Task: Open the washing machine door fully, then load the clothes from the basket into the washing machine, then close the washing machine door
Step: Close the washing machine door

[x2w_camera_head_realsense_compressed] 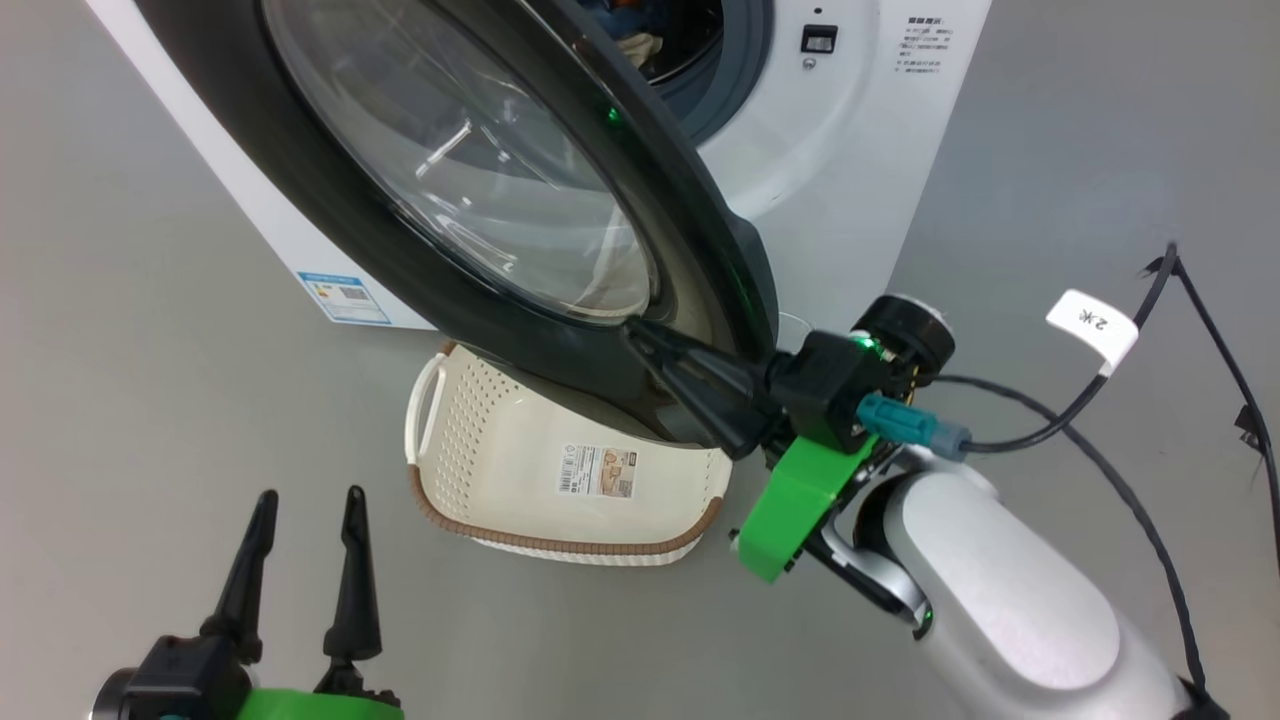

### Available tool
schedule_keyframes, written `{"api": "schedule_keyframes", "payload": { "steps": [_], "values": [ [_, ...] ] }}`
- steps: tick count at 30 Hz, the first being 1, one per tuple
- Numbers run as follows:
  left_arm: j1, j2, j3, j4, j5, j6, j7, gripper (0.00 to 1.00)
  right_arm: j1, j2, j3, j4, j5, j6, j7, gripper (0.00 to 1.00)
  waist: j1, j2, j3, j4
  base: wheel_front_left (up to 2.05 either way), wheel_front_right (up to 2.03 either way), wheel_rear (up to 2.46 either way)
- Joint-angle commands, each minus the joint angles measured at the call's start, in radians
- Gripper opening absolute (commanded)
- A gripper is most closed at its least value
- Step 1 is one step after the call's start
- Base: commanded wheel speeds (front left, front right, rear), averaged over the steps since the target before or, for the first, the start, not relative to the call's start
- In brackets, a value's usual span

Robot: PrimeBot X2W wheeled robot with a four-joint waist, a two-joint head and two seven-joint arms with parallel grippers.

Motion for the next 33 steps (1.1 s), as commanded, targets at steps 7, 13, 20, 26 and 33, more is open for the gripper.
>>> {"api": "schedule_keyframes", "payload": {
  "steps": [7, 13, 20, 26, 33],
  "values": [
    [-0.038, 0.000, 0.042, -0.008, 0.022, -0.014, -0.008, 1.00, -0.060, 0.022, -0.007, 0.039, 0.025, 0.002, -0.037, 0.00, 0.0000, 0.0000, -0.003, 0.006, 0.00, 0.00, 0.00],
    [-0.037, -0.009, 0.047, -0.003, 0.027, -0.021, -0.008, 1.00, -0.076, 0.025, -0.031, 0.075, 0.026, 0.002, -0.051, 0.00, 0.0000, 0.0000, -0.006, 0.009, 0.00, 0.00, 0.00],
    [-0.041, -0.017, 0.054, -0.006, 0.039, -0.028, -0.008, 1.00, -0.100, 0.022, -0.058, 0.102, 0.025, 0.002, -0.054, 0.00, 0.0000, 0.0000, 0.003, 0.013, 0.00, 0.00, 0.00],
    [-0.049, -0.023, 0.055, -0.010, 0.048, -0.035, -0.008, 1.00, -0.132, 0.012, -0.093, 0.133, 0.021, 0.002, -0.054, 0.00, 0.0000, 0.0000, 0.021, 0.016, 0.00, 0.00, 0.00],
    [-0.069, -0.030, 0.051, -0.019, 0.057, -0.041, -0.008, 1.00, -0.210, -0.014, -0.125, 0.208, 0.020, 0.002, -0.052, 0.00, 0.0000, 0.0000, 0.060, 0.022, 0.00, 0.00, 0.00]
  ]
}}
